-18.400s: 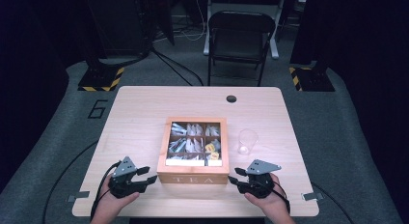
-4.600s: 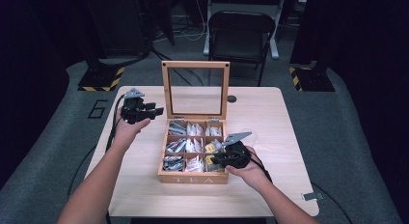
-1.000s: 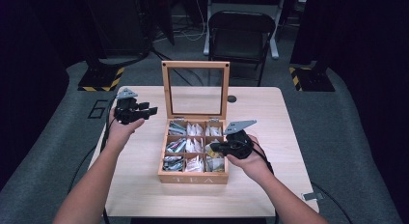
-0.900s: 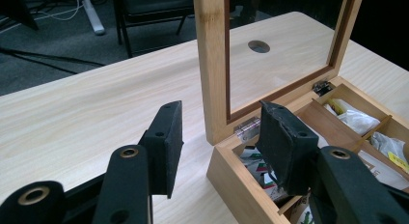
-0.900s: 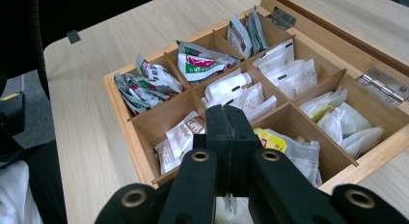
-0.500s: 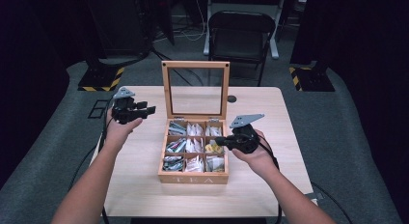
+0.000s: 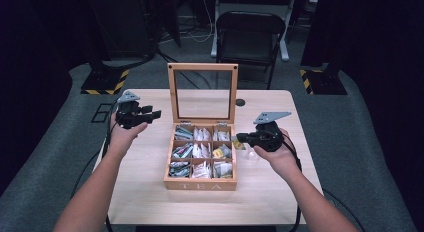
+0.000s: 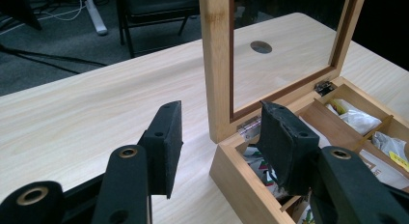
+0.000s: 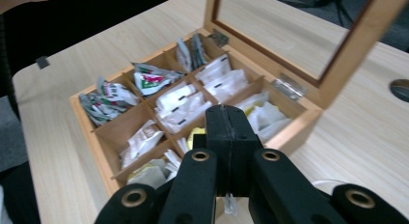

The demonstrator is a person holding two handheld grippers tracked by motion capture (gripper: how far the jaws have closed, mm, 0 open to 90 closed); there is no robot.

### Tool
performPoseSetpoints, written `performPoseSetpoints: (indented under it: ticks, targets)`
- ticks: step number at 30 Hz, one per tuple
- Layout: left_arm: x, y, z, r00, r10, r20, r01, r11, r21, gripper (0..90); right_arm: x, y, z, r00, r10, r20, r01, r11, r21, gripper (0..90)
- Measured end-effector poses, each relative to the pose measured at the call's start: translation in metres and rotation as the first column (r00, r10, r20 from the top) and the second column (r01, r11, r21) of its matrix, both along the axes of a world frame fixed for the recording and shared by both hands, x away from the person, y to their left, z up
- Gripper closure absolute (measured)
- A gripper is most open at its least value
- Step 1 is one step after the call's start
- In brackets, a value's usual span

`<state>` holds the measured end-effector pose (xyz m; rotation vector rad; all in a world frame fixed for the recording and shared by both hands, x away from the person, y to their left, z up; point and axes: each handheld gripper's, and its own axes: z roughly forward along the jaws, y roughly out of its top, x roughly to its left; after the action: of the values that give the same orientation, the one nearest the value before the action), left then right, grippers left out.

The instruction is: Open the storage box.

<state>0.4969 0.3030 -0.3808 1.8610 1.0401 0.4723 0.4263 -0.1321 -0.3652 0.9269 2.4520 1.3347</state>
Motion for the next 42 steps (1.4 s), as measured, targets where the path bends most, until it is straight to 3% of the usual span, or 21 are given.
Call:
performPoseSetpoints:
  ticks: [12, 24, 42]
  targets:
    - [0.0, 0.001, -0.002, 1.0, 0.002, 0.0, -0.002, 1.0, 0.001, 50.8, 0.012, -0.031, -0.003, 0.9955, -0.094, 0.007, 0.094, 0.995, -0.015, 90.0]
    - [-0.001, 0.0, -0.002, 1.0, -0.001, -0.001, 0.001, 1.0, 0.0, 50.8, 0.018, -0.039, -0.01, 0.9911, -0.133, 0.004, 0.133, 0.991, -0.027, 90.0]
    - [-0.001, 0.002, -0.003, 1.0, -0.001, -0.004, 0.001, 1.0, 0.004, 50.7, 0.035, -0.056, -0.033, 0.9742, -0.225, -0.014, 0.224, 0.973, -0.061, 90.0]
